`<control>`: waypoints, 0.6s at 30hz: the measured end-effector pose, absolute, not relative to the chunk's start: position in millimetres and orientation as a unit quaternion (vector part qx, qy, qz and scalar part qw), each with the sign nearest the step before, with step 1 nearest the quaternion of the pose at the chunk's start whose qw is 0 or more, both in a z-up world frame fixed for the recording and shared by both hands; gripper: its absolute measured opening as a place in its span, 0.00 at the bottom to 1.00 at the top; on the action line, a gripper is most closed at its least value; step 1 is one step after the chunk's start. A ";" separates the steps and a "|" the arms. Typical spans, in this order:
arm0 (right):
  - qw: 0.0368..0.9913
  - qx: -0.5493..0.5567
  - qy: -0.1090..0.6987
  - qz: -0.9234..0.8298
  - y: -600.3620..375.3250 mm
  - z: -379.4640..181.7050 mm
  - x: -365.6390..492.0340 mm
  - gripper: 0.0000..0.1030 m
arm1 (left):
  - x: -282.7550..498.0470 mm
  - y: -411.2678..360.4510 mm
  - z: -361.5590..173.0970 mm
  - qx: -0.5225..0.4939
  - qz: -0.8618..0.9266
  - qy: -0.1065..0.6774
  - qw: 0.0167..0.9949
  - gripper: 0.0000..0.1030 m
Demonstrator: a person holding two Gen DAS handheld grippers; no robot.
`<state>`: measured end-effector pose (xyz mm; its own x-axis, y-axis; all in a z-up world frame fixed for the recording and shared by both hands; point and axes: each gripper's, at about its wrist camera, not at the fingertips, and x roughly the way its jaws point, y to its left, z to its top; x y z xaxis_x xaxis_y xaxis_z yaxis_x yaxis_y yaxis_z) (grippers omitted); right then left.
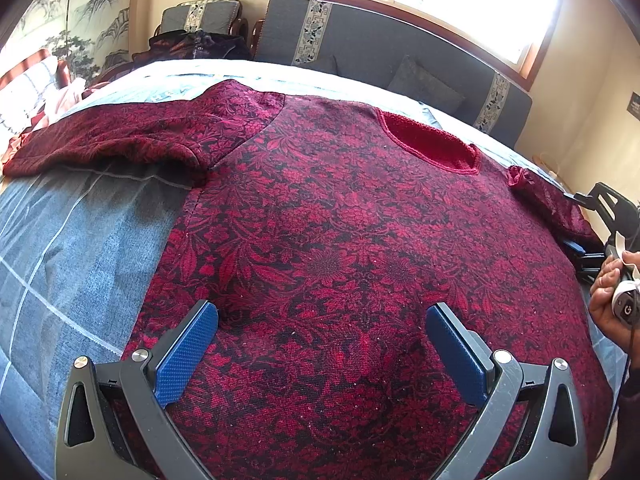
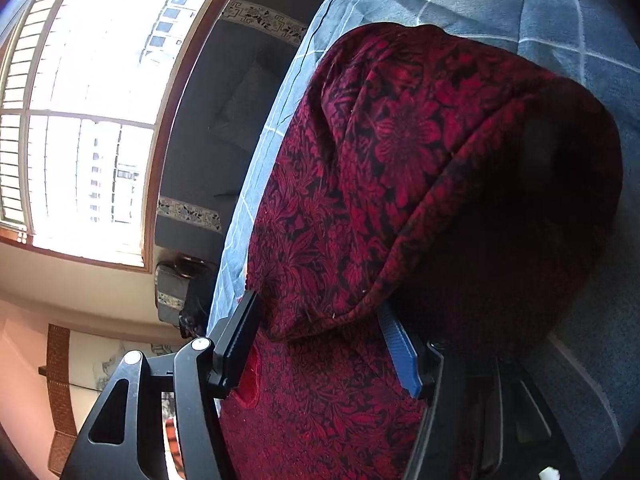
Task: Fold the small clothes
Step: 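Carry the held sleeve across the sweater body toward the left gripper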
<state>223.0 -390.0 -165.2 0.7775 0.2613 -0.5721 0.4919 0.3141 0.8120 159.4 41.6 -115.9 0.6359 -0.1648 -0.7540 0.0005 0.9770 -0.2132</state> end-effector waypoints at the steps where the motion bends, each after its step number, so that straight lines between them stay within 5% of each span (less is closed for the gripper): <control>1: 0.747 0.579 0.317 -0.078 -389.9 -162.7 224.0 0.58 | 159.4 41.7 -116.0 -0.097 -0.046 0.424 0.899 1.00; 3: 0.756 0.569 0.314 -0.075 -387.2 -159.8 228.3 0.56 | 159.2 41.8 -115.7 -0.097 -0.046 0.424 0.899 1.00; 6: 0.752 0.568 0.329 -0.060 -388.0 -167.2 235.7 0.12 | 159.2 41.7 -115.6 -0.098 -0.046 0.424 0.899 1.00; 18: 0.723 0.596 0.335 0.097 -326.3 -156.9 249.2 0.12 | 158.3 43.2 -114.7 -0.108 -0.050 0.421 0.899 1.00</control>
